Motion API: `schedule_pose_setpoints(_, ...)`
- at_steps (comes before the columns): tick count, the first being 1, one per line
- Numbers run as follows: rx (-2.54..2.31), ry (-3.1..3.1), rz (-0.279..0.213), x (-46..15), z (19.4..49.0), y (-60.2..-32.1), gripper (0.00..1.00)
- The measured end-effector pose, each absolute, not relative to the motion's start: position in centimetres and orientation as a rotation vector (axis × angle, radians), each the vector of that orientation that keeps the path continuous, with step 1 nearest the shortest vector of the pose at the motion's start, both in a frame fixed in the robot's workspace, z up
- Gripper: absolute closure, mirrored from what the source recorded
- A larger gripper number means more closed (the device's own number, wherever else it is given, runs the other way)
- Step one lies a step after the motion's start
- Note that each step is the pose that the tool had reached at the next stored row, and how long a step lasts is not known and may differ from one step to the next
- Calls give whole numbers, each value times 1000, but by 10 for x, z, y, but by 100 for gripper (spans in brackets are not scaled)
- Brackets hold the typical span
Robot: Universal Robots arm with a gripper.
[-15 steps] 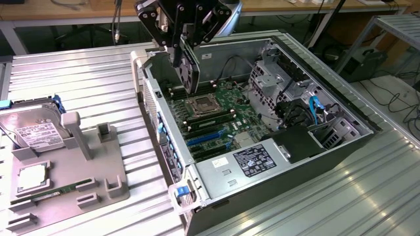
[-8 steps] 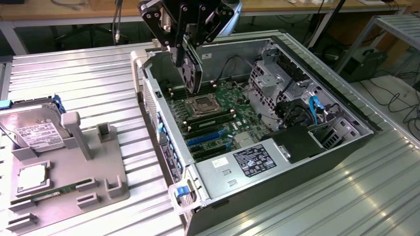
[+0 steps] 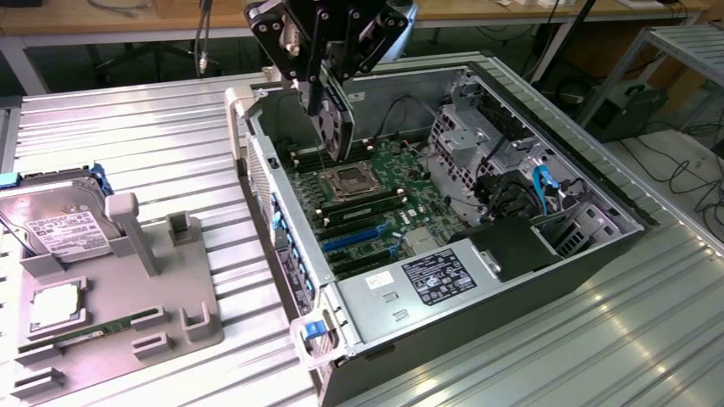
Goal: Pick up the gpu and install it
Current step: 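Pick up the gpu and move the gpu toward the slot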
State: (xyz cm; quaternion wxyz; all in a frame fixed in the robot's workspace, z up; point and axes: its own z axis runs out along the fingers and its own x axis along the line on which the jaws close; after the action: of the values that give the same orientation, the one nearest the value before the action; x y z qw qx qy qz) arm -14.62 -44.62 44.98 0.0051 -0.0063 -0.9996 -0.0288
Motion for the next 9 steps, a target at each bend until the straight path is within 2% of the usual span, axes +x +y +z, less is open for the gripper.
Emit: schedule_pose_setpoints(9,-20,-3130,-90,-138,449,-446,72)
